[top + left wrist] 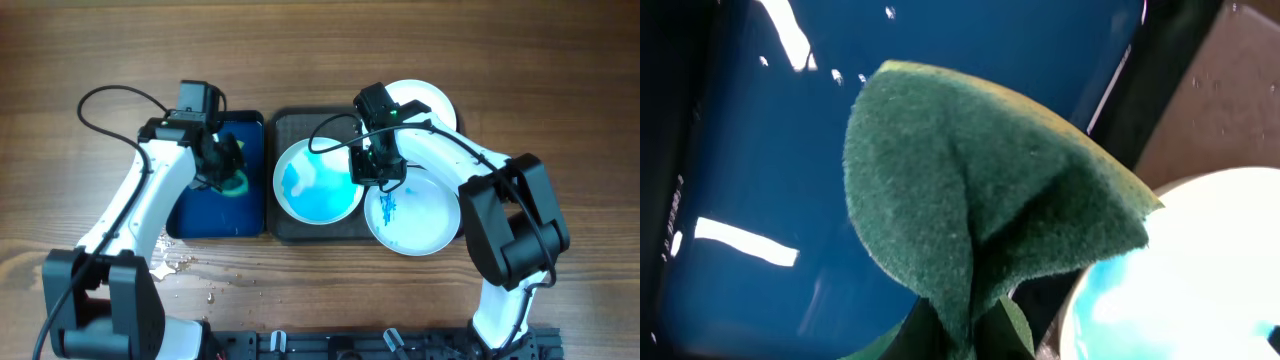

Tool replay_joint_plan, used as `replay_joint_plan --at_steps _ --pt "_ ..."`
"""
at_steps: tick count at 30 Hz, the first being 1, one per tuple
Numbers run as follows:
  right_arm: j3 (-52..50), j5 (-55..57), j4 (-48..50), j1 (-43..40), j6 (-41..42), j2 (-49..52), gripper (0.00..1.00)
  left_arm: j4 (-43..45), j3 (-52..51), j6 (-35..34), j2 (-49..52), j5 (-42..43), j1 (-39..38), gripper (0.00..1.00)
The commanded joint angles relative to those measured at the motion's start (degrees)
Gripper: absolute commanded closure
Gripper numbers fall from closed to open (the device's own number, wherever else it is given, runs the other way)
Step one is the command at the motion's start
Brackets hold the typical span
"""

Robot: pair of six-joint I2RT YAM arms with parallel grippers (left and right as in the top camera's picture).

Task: Clean dirty plates on tray and stack at the side
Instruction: 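Return the sponge to the blue water tray with the left gripper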

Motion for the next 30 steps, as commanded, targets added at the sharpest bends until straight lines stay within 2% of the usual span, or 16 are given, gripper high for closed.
replay_joint_plan --at_steps 1,4,5,6,7,9,13,17,23,30 --pt "-0.55 1.38 0.17 0.35 -0.96 1.03 0.96 1.36 -0.13 3.58 4.57 -1.2 4.15 0.96" --pt "-0.55 1.38 0.15 0.35 -1.86 1.03 0.96 1.6 -0.13 3.58 8.26 -1.2 5.42 0.96" --pt "-0.55 1.38 0.17 0.35 -1.84 1.03 0.96 1.73 -0.13 3.58 8.92 -1.2 5.46 0.85" --pt "-0.55 1.38 0.15 0.35 -1.84 1.03 0.96 1.9 -0.13 3.56 9.38 -1.18 5.46 0.39" --pt "-0.55 1.38 0.17 0.35 -1.84 1.03 0.96 1.9 -0.13 3.56 9.42 -1.16 5.46 0.22" --pt "-0.55 1.38 0.26 0.35 -1.84 1.03 0.96 1.86 -0.11 3.58 9.42 0.39 5.46 0.0" --pt "-0.55 1.38 0.09 0.35 -1.86 1.03 0.96 1.84 -0.11 3.54 6.38 5.6 5.46 0.0" --pt "-0.55 1.38 0.37 0.35 -1.84 1.03 0.96 0.09 -0.11 3.32 -3.78 5.81 5.46 0.0" --pt "-0.37 -0.28 2.14 0.35 -2.27 0.81 0.96 -7.26 -0.11 1.6 -18.84 6.36 5.46 0.0" --pt "0.04 -0.72 -1.07 0.35 -3.52 -7.41 0.95 -6.69 -0.11 1.6 -19.93 6.32 5.53 0.0"
